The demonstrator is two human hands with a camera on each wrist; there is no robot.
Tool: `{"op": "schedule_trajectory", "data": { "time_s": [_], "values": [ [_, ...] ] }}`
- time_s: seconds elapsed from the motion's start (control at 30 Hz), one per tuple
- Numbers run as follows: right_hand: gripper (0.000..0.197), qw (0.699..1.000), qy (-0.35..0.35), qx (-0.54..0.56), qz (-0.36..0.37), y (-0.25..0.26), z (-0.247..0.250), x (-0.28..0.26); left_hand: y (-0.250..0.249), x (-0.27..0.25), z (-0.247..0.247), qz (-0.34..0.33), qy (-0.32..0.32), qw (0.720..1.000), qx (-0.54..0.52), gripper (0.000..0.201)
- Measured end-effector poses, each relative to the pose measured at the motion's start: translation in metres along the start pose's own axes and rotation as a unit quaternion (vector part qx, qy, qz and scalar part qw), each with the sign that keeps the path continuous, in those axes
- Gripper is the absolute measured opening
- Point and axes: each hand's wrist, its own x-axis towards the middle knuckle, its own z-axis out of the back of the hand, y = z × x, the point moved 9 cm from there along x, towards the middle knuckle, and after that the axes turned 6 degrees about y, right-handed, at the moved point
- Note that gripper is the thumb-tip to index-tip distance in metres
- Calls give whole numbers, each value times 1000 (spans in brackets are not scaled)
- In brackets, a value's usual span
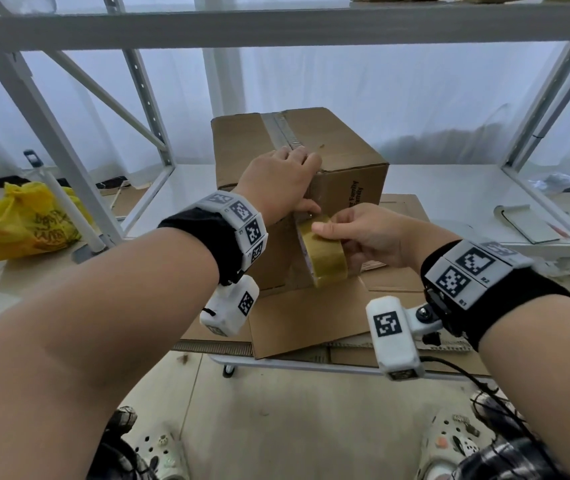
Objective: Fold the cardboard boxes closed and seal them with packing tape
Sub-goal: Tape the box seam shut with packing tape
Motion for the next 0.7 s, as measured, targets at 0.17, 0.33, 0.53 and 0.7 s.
{"op": "schedule_trajectory", "data": {
  "time_s": [0.17, 0.33, 0.53, 0.7],
  "values": [
    [25, 999, 18, 34, 4, -2, -4, 1, 3, 1, 5, -22, 4, 1000, -19, 60],
    [14, 998, 34, 47, 15, -5, -10, 5, 15, 0, 10, -53, 7, 997, -48, 52],
    [27, 998, 59, 20, -4, -9, -18, 16, 19, -8, -4, -49, 28, 997, -43, 67],
    [40, 998, 40, 39, 15, 0, -10, 21, 15, -8, -4, -45, 27, 998, -23, 77]
  ]
}}
